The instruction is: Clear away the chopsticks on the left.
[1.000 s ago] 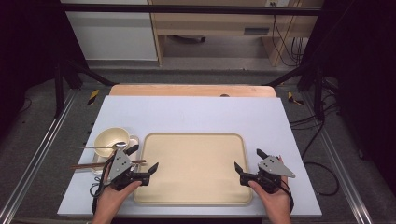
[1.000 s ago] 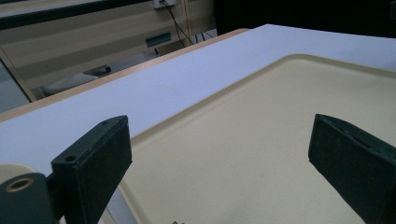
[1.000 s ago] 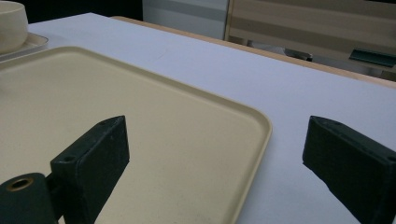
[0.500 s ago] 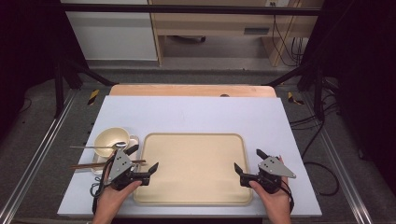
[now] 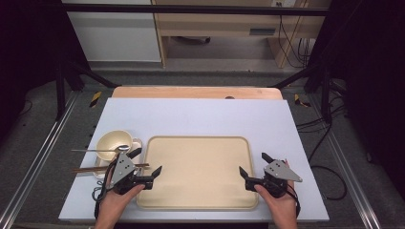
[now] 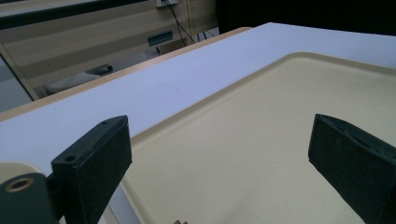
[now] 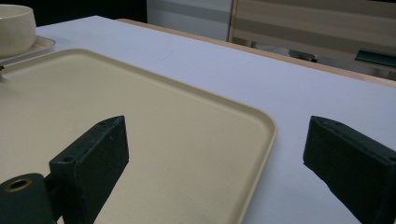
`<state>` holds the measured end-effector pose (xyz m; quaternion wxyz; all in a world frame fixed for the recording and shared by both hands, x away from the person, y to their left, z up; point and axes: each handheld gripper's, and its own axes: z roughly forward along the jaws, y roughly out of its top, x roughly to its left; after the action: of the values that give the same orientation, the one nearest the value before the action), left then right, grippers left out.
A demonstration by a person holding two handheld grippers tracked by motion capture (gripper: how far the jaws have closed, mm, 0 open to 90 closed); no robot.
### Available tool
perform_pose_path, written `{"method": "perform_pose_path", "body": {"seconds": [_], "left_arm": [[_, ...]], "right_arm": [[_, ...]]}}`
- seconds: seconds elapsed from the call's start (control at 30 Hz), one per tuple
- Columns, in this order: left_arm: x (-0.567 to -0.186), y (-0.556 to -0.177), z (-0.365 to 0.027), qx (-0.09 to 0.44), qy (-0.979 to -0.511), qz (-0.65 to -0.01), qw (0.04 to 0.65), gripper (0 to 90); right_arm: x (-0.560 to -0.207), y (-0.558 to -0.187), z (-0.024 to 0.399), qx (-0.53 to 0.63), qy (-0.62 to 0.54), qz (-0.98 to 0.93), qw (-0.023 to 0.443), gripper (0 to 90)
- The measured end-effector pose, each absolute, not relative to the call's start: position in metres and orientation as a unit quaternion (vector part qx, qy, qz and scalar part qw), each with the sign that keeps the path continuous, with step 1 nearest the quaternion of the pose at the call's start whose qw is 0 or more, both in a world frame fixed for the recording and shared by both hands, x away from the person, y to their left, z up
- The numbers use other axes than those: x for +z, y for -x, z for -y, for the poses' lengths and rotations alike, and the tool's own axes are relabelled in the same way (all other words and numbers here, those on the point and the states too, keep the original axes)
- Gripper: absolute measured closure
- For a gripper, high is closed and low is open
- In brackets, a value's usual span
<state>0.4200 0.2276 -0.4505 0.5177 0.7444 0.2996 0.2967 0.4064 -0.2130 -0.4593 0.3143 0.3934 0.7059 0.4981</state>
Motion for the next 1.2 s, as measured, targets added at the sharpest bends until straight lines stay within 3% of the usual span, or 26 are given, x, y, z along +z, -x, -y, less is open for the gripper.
{"method": "perform_pose_path", "body": {"seconds": [1.2], "left_arm": [[-0.4497, -0.4201, -0.2289, 0.302, -0.743, -0.298, 0.518, 5.9]], "right_arm": [[-0.4595, -0.4077, 0.2181, 0.496, -0.394, -0.705, 0.319, 7.2]]}}
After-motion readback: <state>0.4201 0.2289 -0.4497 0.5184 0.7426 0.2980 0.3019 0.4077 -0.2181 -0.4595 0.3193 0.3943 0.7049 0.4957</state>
